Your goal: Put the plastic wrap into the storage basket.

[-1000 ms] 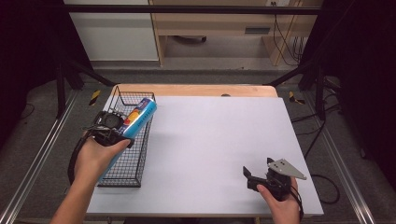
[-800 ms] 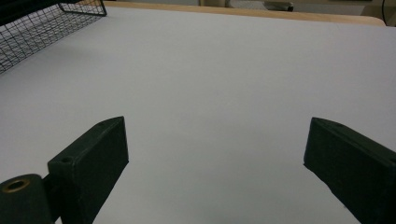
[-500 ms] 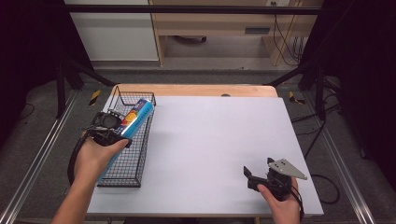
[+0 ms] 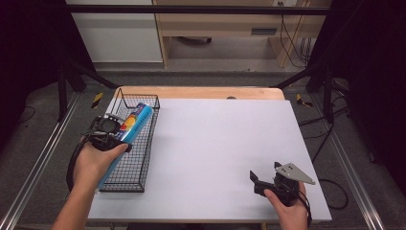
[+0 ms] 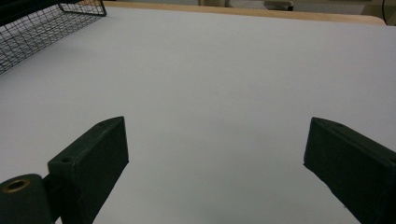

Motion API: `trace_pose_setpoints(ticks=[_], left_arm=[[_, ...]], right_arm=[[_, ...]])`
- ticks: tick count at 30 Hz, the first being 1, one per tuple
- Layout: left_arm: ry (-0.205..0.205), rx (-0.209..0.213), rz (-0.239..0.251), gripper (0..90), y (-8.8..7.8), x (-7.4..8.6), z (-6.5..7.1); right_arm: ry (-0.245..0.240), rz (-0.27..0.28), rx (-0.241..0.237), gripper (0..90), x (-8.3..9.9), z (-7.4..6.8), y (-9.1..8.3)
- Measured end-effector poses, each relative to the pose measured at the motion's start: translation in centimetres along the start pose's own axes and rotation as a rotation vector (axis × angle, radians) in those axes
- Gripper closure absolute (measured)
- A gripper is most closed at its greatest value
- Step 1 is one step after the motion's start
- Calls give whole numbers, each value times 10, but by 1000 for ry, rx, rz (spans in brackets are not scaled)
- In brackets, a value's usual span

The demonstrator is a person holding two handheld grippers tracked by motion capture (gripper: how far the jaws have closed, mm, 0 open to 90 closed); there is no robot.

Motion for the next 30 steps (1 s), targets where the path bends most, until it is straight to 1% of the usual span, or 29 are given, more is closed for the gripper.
trace_pose_setpoints(ticks=[8,11,16,22,26,30], left_arm=[[-12,-6,-3,320,2,1,-2],[-23,-5,-7,320,4,2,-3],[-32,-6,-9,320,5,2,-4],[-39,-15,-32,320,8,4,-7],[-34,-17,-46,320,10,5,-7],[-51,-13,-52,320,12,6,-8]], right_arm=[[2,0,-3,67,0,-1,0],[4,-2,-3,66,0,-1,0],[-2,-3,-3,66,0,-1,0],[-1,-4,-5,66,0,-1,0],[-5,-2,-8,67,0,-2,0],[-6,-3,-9,72,0,-2,0]])
Point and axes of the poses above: each handheld gripper's, and its own axes: y roughly forward along the jaws, x roughly out of its underside, z roughly to its right, the point moved 2 cm from there along y, roughly forward along the jaws, and after that the axes turned 15 degrees about z, right-handed, at the moved point
